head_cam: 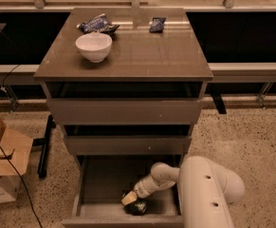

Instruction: Place green can into bottom drawer

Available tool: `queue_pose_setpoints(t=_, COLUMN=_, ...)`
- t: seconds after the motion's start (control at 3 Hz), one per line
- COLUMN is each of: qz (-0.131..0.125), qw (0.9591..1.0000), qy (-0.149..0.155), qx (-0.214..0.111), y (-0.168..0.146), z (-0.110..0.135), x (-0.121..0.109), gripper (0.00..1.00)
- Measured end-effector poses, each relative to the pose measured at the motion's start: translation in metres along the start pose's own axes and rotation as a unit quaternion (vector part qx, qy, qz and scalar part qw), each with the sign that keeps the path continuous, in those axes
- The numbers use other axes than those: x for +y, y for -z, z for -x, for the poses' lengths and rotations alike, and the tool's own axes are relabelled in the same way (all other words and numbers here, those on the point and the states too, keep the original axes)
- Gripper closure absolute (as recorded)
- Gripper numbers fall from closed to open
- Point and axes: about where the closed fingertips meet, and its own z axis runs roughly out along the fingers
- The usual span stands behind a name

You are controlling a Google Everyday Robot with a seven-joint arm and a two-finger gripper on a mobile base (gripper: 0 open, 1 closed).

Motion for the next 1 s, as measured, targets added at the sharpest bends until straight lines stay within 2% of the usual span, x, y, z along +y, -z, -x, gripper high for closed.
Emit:
queue_pose_setpoints(t=0.67, qz=0.0, qw=1.0, qy=-0.001, qx=-0.001, y=-0.0017, z=-0.0005, x=-0.0015, gripper=0.16)
queue_pose_setpoints(t=1.0, qz=0.0, qw=1.0, qy=-0.001, qx=-0.001, y=-0.0018, z=-0.0006, x=-0.0014, gripper=0.0)
